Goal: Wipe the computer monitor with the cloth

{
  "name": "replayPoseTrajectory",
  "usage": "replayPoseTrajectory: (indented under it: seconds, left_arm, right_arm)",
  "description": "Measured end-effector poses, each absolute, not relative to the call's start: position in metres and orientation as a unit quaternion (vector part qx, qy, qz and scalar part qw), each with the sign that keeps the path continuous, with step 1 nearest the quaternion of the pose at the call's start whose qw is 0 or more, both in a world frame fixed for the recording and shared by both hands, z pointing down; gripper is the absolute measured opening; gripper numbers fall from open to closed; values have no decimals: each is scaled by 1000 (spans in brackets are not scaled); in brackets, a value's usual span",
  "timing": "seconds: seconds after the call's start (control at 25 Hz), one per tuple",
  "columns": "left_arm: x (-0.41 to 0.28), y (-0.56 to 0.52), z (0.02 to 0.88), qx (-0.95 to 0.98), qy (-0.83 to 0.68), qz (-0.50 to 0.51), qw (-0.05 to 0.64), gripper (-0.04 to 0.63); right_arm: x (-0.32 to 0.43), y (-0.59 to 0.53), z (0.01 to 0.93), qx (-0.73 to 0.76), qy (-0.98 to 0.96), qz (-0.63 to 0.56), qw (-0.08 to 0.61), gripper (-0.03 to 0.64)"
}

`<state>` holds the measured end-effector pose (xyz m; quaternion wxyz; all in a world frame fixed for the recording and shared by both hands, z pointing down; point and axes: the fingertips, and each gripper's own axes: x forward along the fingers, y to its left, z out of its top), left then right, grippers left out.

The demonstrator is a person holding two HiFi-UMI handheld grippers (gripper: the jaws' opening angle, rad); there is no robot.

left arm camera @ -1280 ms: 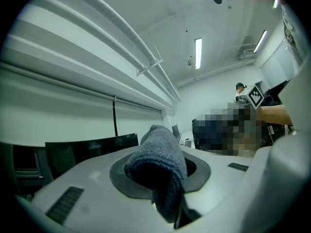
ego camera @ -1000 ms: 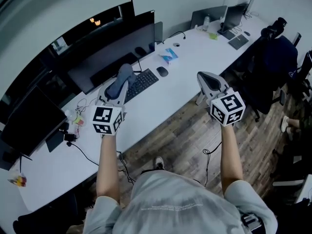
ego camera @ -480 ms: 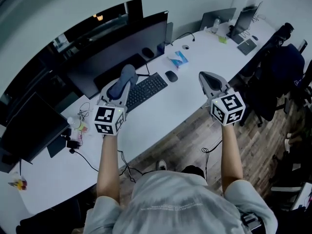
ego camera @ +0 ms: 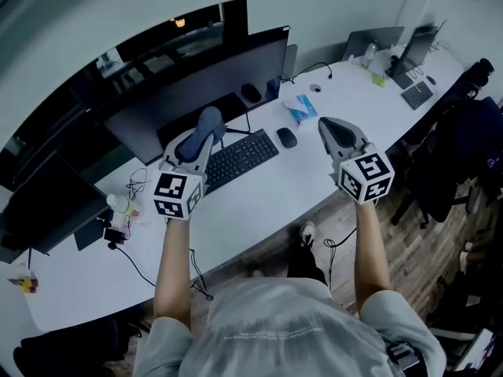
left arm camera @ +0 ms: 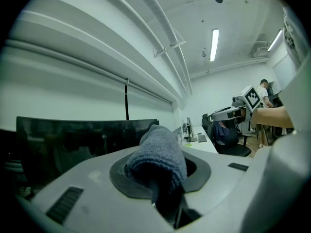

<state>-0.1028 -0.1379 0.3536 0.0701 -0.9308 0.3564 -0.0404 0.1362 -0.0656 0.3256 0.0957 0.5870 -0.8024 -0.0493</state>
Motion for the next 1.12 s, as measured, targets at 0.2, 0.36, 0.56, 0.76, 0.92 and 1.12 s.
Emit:
replayPoseTrajectory:
  seconds: [0.2, 0.36, 0.56, 0.76, 0.92, 1.12]
  left_arm:
    - [-66, -175, 345, -923, 374, -43, 77, 84]
    - [-24, -207, 329, -916, 389, -44, 88, 84]
    - [31, -245, 299, -908, 401, -40, 109, 84]
    - [81, -279, 268, -900, 410, -44, 138, 84]
    - [120, -303, 239, -891, 417, -50, 174, 84]
    - [163, -334, 210, -870, 430, -78, 226, 84]
  right_arm:
    - [171, -122, 323, 572, -812, -57, 101, 169]
    - [207, -171, 320, 564, -818, -52, 103, 169]
    - [249, -223, 312, 542, -833, -46, 102, 164]
    - [284, -261, 314, 524, -844, -36, 106, 153]
    - [312, -287, 316, 514, -852, -26, 100, 153]
    - [329, -311, 323, 491, -867, -4, 84, 153]
